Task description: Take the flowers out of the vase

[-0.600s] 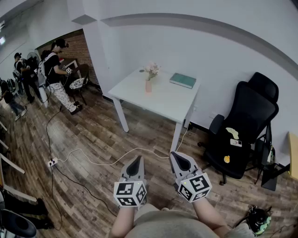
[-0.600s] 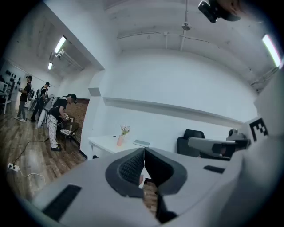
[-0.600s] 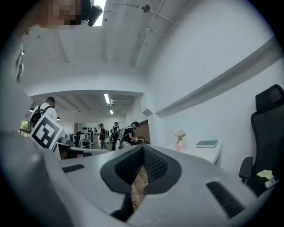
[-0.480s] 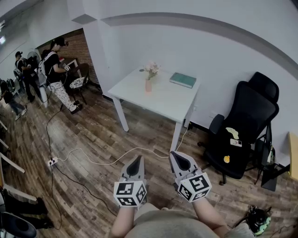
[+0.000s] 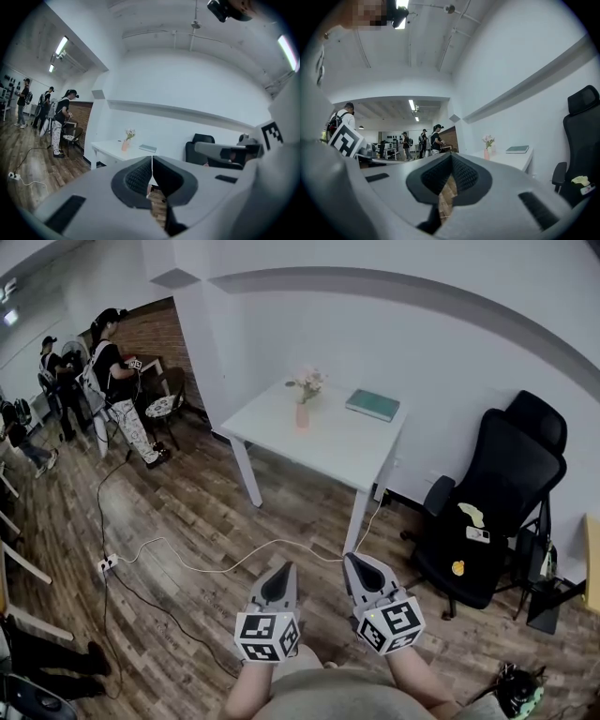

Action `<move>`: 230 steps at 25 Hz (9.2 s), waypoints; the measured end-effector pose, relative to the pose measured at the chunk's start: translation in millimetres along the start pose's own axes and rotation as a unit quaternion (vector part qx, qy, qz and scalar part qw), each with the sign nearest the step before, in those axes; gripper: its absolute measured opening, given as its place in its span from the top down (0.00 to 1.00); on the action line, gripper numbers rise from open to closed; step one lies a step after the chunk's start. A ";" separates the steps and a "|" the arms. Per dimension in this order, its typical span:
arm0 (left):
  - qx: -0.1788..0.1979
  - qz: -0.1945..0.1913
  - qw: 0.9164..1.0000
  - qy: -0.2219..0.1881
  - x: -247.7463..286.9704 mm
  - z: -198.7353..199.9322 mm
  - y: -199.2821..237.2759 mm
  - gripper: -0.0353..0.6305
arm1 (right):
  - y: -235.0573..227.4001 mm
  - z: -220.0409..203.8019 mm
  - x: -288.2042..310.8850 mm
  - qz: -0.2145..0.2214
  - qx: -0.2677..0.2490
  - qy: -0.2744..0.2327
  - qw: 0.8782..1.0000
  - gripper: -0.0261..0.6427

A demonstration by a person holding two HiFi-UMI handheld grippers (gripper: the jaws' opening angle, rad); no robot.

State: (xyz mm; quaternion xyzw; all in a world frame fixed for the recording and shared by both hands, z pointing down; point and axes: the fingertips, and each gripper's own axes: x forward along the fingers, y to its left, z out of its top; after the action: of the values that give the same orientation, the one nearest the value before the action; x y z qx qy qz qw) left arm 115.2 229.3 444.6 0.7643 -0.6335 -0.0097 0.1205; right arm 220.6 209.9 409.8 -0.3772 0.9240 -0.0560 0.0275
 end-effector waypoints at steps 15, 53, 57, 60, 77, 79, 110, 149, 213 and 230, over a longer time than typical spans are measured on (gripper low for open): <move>0.005 -0.010 1.000 0.008 37.0 4.0 23.2 0.93 | -20.2 -4.9 48.1 -0.001 0.019 0.016 1.000 0.94; 0.010 -0.072 0.997 0.017 274.9 85.6 234.3 0.69 | -101.0 12.9 359.9 -0.045 0.031 0.005 0.998 0.71; 0.007 -0.078 0.997 0.019 290.9 90.7 257.1 0.69 | -101.8 11.6 386.6 -0.051 0.032 0.004 0.998 0.70; 0.004 -0.082 0.996 0.019 300.0 92.7 268.8 0.69 | -102.8 11.3 400.1 -0.055 0.028 0.005 0.998 0.70; 0.000 -0.072 0.997 0.024 373.4 94.0 300.3 0.69 | -156.8 4.1 462.4 -0.061 0.016 0.015 0.998 0.70; 0.000 -0.073 0.997 0.024 388.3 95.0 303.9 0.69 | -168.7 5.5 474.6 -0.062 0.016 0.016 0.998 0.70; -0.018 -0.082 0.994 0.072 600.8 77.5 355.4 0.70 | -333.2 -52.8 630.0 -0.105 0.026 0.065 0.992 0.71; -0.048 -0.078 0.987 0.134 683.9 26.2 366.4 0.70 | -407.1 -128.1 717.2 -0.096 0.048 0.140 0.984 0.84; -0.012 -0.048 0.996 0.074 482.6 40.6 337.2 0.85 | -294.7 27.5 610.5 -0.113 -0.079 -0.010 0.990 0.90; -0.002 -0.038 0.997 0.062 390.6 25.6 302.6 0.90 | -229.0 4.4 493.1 -0.127 -0.063 -0.010 0.990 0.90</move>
State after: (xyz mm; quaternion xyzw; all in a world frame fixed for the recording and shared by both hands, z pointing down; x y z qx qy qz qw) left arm -104.3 -205.2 533.0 0.7870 -0.5950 0.0315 0.1602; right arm 27.9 -298.1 429.7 -0.4928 0.8701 0.0034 0.0060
